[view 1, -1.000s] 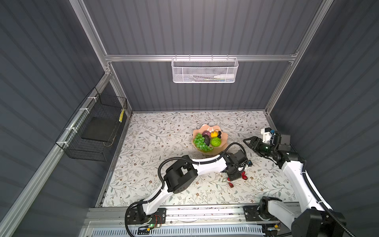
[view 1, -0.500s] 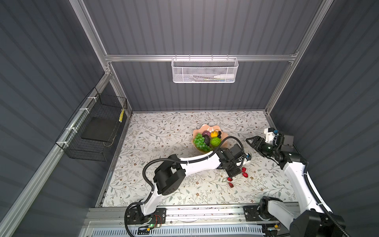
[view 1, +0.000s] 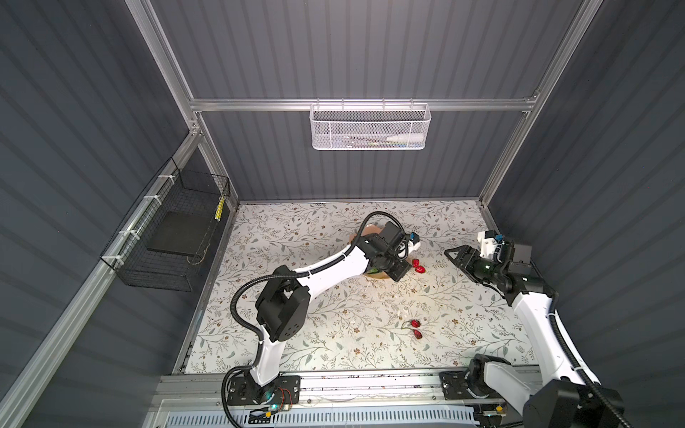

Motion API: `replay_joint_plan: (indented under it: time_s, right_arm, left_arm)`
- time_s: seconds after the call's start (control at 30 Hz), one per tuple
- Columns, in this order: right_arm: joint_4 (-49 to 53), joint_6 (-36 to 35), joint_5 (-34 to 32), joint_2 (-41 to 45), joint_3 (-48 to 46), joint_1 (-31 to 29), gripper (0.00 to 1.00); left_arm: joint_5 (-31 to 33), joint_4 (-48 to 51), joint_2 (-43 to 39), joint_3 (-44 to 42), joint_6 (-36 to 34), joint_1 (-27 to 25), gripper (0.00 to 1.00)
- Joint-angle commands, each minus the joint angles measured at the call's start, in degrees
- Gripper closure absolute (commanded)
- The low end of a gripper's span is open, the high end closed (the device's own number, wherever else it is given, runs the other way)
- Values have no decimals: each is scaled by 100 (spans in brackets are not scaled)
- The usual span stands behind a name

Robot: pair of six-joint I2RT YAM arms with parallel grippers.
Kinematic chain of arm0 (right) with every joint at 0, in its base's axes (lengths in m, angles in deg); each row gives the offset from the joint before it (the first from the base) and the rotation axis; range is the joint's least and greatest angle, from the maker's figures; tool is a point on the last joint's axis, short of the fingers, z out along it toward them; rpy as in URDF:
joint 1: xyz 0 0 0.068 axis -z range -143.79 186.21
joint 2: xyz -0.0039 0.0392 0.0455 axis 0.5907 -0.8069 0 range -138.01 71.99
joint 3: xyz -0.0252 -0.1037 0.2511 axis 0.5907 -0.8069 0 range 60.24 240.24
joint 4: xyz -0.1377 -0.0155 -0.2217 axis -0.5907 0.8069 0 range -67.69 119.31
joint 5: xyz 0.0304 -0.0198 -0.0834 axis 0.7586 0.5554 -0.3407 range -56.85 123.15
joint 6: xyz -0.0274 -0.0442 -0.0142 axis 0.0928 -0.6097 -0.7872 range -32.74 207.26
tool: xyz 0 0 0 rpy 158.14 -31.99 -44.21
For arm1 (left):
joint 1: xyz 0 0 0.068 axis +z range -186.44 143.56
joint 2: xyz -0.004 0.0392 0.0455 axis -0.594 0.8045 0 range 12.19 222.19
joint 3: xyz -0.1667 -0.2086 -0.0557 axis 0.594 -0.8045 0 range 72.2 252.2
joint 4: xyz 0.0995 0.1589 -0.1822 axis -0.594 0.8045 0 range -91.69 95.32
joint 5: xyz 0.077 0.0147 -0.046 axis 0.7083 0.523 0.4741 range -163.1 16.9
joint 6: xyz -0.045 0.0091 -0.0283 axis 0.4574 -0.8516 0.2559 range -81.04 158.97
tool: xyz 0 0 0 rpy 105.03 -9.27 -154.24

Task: Place and organize the fake fruits in the fruit bowl
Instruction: 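Carry the cherries with the left gripper over the bowl and lower them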

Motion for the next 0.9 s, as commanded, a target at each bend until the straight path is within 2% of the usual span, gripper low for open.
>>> replay_joint_plan:
  time_s: [0.0,0.13,0.33,0.67,0.87]
  right_arm:
    - [-329,83,264,-42,-224,26,29]
    - [-379,54,272,-101,-288,12,29]
    - [-418,15,310,-136,-345,8,29]
    - [-451,-38,394,-160,-430,9,28]
    - [-469,-49,404,-171,-404,8,27]
  left_arm:
    - [320,314,226,576,228,225,100]
    - [487,597,713,1288,216,413,100]
    - [666,1373,1546,2452,-26,431,100]
    - [800,1639,1879,2833,-2,649,100]
    - [797,1677,1934,2926,-11,662,91]
